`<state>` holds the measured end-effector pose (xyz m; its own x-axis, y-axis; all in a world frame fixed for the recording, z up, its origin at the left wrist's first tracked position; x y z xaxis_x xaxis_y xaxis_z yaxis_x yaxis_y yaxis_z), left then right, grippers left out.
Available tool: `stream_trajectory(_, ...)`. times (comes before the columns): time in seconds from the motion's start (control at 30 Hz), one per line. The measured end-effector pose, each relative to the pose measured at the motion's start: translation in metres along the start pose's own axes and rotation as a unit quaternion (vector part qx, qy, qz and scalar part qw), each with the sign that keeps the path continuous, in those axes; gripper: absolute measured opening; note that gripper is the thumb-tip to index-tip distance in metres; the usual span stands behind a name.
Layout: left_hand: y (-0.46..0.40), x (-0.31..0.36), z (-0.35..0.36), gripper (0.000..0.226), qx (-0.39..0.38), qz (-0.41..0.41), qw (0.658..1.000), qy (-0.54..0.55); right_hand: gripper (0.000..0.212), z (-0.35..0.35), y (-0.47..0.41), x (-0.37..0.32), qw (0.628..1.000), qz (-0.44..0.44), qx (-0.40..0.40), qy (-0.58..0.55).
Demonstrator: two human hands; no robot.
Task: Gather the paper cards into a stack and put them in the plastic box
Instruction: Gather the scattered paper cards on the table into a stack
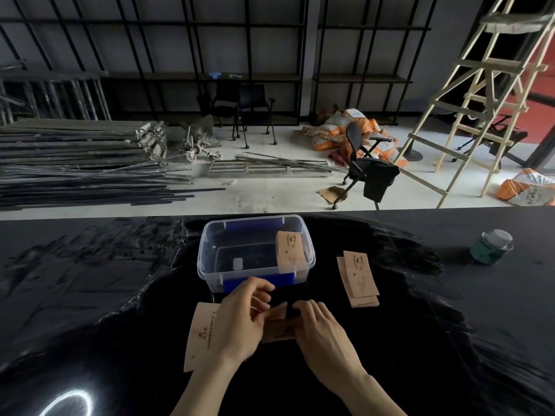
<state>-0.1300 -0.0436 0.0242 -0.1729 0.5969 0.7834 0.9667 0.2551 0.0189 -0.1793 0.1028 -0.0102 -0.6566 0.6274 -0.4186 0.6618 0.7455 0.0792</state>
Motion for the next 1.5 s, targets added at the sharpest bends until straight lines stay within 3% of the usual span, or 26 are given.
stream_trajectory(0.1, -0.009, 0.006, 0.023, 0.056, -0.062, 0.007, 0.998, 0.018, 0.068, 0.0, 0.003, 0.003, 1.0, 0.004, 0.017, 0.006)
stream_trajectory(0.2, -0.01, 0.013, 0.035, 0.05, -0.078, 0.023, 0.995, 0.057, 0.051, 0.002, 0.005, 0.004, 0.999, -0.018, 0.026, 0.037)
stream_trajectory(0.27, -0.005, 0.017, 0.031, 0.041, -0.03, 0.044, 0.997, 0.048, 0.033, 0.002, 0.006, 0.003, 0.998, -0.029, 0.024, 0.049)
stream_trajectory(0.33, 0.006, 0.01, 0.011, 0.031, 0.067, 0.033, 0.996, 0.047, 0.029, 0.001, 0.007, 0.004, 0.998, -0.033, 0.025, 0.054)
stream_trajectory(0.4, 0.019, -0.014, -0.011, 0.024, 0.142, -0.038, 0.989, 0.03, 0.027, 0.001, 0.007, 0.006, 0.997, -0.031, 0.021, 0.065)
stream_trajectory(0.43, 0.022, -0.027, -0.017, 0.022, 0.141, -0.081, 0.987, -0.004, 0.025, 0.001, 0.007, 0.008, 0.997, -0.029, 0.021, 0.069)
stream_trajectory(0.47, 0.023, -0.039, -0.017, 0.025, 0.105, -0.123, 0.985, -0.064, 0.023, -0.001, 0.007, 0.009, 0.997, -0.027, 0.025, 0.068)
stream_trajectory(0.57, 0.025, -0.057, 0.002, 0.068, -0.053, -0.19, 0.952, -0.236, 0.02, -0.002, 0.007, 0.011, 0.998, -0.021, 0.03, 0.057)
stream_trajectory(0.67, 0.023, -0.048, 0.003, 0.076, -0.052, -0.174, 0.945, -0.272, 0.018, 0.001, 0.005, 0.011, 0.997, -0.025, 0.03, 0.066)
stream_trajectory(0.83, 0.019, -0.046, -0.01, 0.054, -0.001, -0.128, 0.984, -0.124, 0.019, 0.002, 0.005, 0.013, 0.997, -0.029, 0.019, 0.068)
stream_trajectory(0.97, 0.011, -0.028, -0.016, 0.041, 0.024, -0.067, 0.996, -0.05, 0.023, 0.004, 0.004, 0.014, 0.998, -0.014, 0.008, 0.059)
stream_trajectory(1.03, 0.004, -0.02, -0.002, 0.036, -0.016, -0.047, 0.999, -0.007, 0.029, 0.001, 0.004, 0.019, 1.0, 0.021, 0.012, 0.012)
stream_trajectory(1.13, 0.001, -0.006, 0.03, 0.04, -0.089, -0.02, 0.995, 0.032, 0.058, -0.002, 0.006, 0.021, 0.998, 0.038, 0.025, -0.037)
stream_trajectory(1.33, 0.001, -0.009, 0.059, 0.027, -0.102, -0.021, 0.977, 0.185, 0.066, 0.011, 0.0, 0.007, 0.992, -0.006, 0.0, 0.124)
stream_trajectory(1.4, 0.002, -0.014, 0.048, 0.025, -0.057, -0.019, 0.987, 0.148, 0.054, 0.009, -0.001, 0.004, 0.992, -0.011, 0.01, 0.127)
stream_trajectory(1.5, 0.014, -0.031, 0.005, 0.026, 0.09, -0.056, 0.994, 0.028, 0.035, 0.001, -0.001, 0.001, 0.995, -0.023, 0.037, 0.093)
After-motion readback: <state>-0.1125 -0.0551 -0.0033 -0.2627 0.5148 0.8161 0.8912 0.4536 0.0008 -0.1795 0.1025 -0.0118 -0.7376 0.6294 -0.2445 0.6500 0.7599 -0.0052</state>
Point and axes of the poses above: each hand's wrist, its own y-axis away from the middle knuckle, its own z-axis out of the palm, x = y × z, the point moved 10 cm from there along -y, towards the middle knuckle, and after that the axes turned 11 degrees about -x, right-handed, at the moved point
